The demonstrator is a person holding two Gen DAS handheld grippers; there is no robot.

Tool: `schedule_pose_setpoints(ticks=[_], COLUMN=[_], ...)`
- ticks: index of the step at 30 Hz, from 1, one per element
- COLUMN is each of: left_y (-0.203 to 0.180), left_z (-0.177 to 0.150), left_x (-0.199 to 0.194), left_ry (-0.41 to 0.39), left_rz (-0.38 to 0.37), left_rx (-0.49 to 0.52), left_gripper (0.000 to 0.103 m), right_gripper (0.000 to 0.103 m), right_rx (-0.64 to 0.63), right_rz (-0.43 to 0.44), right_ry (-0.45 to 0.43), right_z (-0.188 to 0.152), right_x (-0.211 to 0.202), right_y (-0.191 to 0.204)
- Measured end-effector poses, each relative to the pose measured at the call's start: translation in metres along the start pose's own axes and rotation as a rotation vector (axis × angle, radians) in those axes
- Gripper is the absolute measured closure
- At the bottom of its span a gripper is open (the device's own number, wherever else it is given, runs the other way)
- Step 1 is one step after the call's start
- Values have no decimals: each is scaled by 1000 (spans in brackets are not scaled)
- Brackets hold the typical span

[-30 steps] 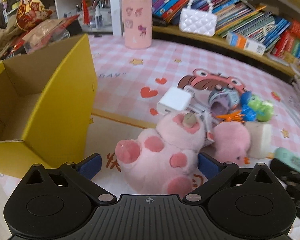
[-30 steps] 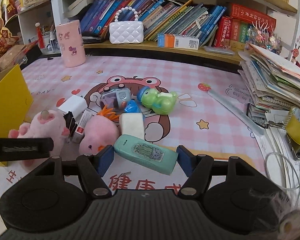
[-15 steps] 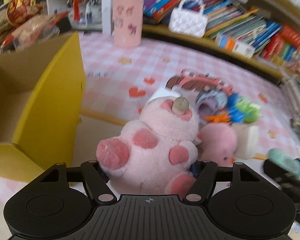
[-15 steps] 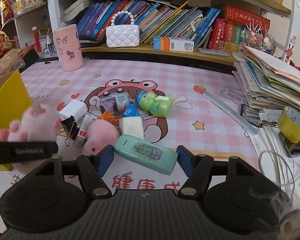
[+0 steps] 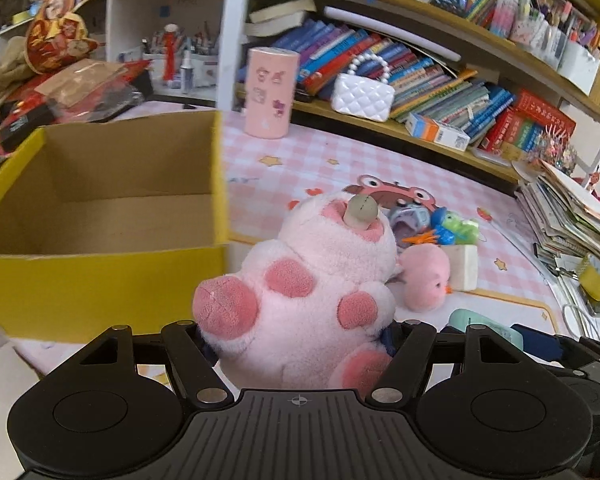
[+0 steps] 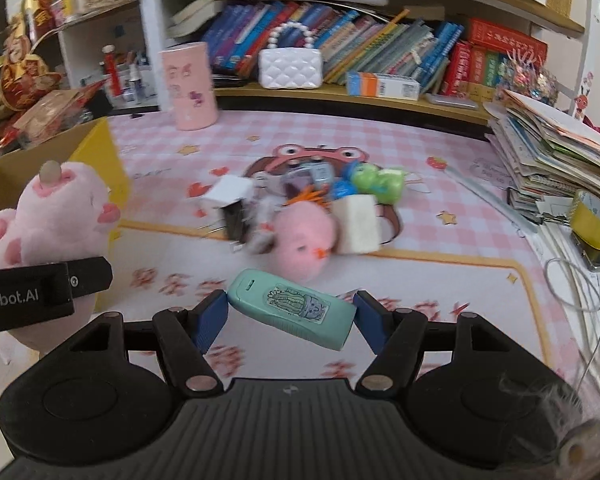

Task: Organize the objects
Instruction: 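Grasp and lift the large pink plush with the left gripper while the right gripper holds the green case, then carry the pink plush and green case toward the yellow box with both grippers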

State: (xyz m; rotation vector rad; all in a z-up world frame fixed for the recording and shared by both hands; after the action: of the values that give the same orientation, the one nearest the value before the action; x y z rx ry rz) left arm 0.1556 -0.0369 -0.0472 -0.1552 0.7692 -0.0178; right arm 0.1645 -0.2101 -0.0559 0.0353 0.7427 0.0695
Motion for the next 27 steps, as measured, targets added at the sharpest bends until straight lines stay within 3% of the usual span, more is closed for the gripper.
schedule_pose_setpoints(ticks=[14, 27], left_y=[129, 187], left_z=[-45, -65], left_x=[-71, -119], left_ry=[-2, -64], left_rz=[103, 138], left_rx=[-137, -179], left_gripper=[34, 34], right_gripper=[36, 36], right_rx=[-78, -115], right_rz=[99, 165], right_ry=[22, -24], right_z=[-52, -74], right_x=[-45, -78], right_y=[121, 185])
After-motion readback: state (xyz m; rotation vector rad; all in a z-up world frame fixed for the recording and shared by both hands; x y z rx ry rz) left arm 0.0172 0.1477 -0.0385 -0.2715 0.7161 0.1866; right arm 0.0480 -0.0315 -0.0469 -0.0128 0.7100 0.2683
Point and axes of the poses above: each gripper's, at about its wrist camera, not at the fingertips, and x roughly the way its jaws point, y to its left, z to its top, the point moved 4 cm from there along x, roughly the way its jaws point, and after that the axes turned 2 degrees about z, right-handed, at the moved point
